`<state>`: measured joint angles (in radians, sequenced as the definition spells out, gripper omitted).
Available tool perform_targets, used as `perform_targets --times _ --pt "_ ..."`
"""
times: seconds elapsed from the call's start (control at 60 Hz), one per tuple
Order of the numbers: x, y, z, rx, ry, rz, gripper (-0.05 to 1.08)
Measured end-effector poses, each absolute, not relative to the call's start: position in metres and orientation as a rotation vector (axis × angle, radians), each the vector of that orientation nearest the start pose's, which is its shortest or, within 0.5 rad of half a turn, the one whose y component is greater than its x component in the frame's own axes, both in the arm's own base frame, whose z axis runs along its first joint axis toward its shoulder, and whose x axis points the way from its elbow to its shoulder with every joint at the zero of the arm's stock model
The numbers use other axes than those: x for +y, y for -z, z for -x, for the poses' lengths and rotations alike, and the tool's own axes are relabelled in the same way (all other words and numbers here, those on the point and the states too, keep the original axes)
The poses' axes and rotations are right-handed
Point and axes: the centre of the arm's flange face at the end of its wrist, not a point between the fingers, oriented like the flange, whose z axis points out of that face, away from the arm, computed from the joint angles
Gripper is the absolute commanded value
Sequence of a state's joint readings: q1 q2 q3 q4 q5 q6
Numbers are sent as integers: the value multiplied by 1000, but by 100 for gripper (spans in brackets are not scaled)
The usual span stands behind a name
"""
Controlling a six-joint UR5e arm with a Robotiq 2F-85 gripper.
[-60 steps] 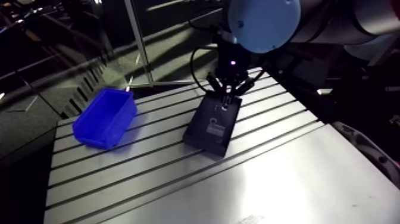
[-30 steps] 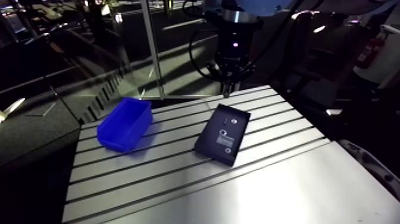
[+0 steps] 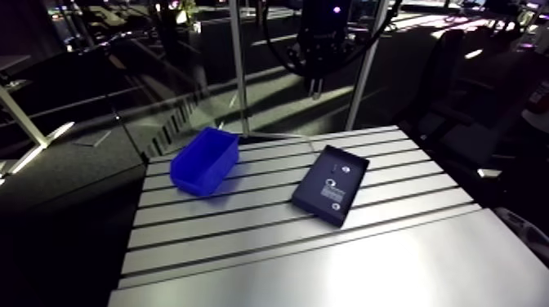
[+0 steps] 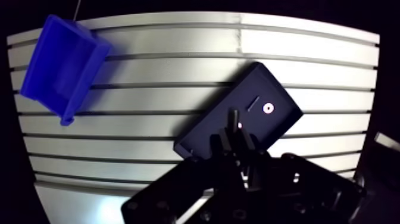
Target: Pick up the M10 bolt from the tray and put it into the blue bin.
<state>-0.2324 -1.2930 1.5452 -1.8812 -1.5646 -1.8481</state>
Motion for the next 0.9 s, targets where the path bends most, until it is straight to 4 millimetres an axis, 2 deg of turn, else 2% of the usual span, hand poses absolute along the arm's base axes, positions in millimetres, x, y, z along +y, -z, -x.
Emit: perform_targets --times 0.183,0.383,0.6,0.9 --pt "-23 -392 629 3175 -7 413 106" --pt "-61 -393 640 3105 30 764 106" --pt "-102 -382 652 2999 92 1066 106" --pt "-154 -357 669 2839 167 1365 106"
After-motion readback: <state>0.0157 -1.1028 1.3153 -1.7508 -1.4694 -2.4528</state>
